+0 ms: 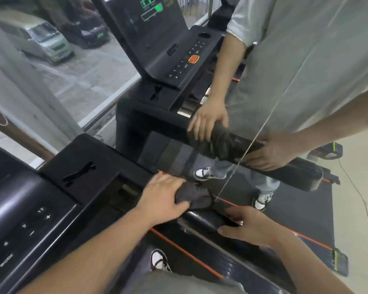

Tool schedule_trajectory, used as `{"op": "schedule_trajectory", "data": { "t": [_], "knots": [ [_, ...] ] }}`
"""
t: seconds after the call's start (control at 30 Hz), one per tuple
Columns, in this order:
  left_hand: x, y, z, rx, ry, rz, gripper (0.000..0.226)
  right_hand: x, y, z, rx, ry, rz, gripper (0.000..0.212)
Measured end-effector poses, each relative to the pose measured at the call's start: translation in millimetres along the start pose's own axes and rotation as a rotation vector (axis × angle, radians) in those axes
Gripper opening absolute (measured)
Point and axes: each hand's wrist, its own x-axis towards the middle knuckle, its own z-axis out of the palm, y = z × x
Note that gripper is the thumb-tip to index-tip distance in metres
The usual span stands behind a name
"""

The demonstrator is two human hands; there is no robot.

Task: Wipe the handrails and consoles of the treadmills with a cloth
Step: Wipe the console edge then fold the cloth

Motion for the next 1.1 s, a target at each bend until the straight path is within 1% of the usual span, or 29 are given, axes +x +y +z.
{"op": "schedule_trajectory", "data": {
  "t": [0.07,0.1,0.17,0.23,0.3,0.37,0.43,0.5,0.57,0.63,0.7,0.73,0.77,0.8,0.9,0.97,1.0,1.03,1.07,1.1],
  "knots": [
    [3,-2,-5,0.046,0.003,-0.156,0.068,-10,14,-2,0.049,0.055,0.018,0.014],
    [5,3,-6,0.067,-0.012,-0.216,0.070,-15,22,-3,0.072,0.082,0.028,0.017],
    [9,29,-6,0.125,-0.065,-0.293,0.066,-25,41,-5,0.069,0.122,0.078,0.038],
    [7,71,4,0.133,-0.091,-0.291,0.061,-41,62,-5,0.049,0.131,0.122,0.050],
    [1,124,23,0.099,-0.096,-0.242,0.061,-57,85,-5,0.084,0.162,0.114,0.051],
    [-10,174,46,0.078,-0.072,-0.199,0.061,-69,109,-3,0.163,0.228,0.076,0.050],
    [-26,220,68,0.042,0.017,-0.166,0.059,-79,131,-1,0.271,0.300,0.084,0.046],
    [-46,262,90,-0.036,0.100,-0.107,0.057,-88,150,1,0.420,0.327,0.117,0.044],
    [-67,298,108,-0.087,0.114,0.004,0.060,-97,164,1,0.541,0.323,0.146,0.045],
    [-81,311,119,-0.107,0.068,0.151,0.063,-103,176,2,0.607,0.307,0.165,0.046],
    [-83,295,116,-0.061,-0.002,0.282,0.067,-106,183,4,0.641,0.308,0.167,0.048],
    [-80,280,109,-0.028,-0.032,0.318,0.069,-109,185,5,0.653,0.307,0.162,0.050],
    [-76,262,101,-0.012,-0.037,0.308,0.071,-110,187,6,0.663,0.309,0.157,0.051],
    [-70,244,92,-0.014,-0.020,0.241,0.070,-111,190,9,0.676,0.316,0.144,0.052],
    [-55,205,73,-0.044,0.118,-0.127,0.065,-116,195,13,0.701,0.330,0.122,0.050],
    [-47,214,74,-0.036,0.135,-0.348,0.065,-123,194,14,0.745,0.317,0.125,0.053],
    [-45,230,78,-0.027,0.126,-0.423,0.064,-126,195,14,0.782,0.318,0.123,0.055],
    [-46,251,85,-0.016,0.121,-0.453,0.063,-129,196,14,0.818,0.337,0.123,0.054],
    [-49,274,92,-0.001,0.123,-0.425,0.062,-134,196,13,0.849,0.370,0.125,0.049],
    [-55,297,102,0.005,0.126,-0.353,0.062,-137,197,12,0.861,0.412,0.128,0.044]
  ]
}}
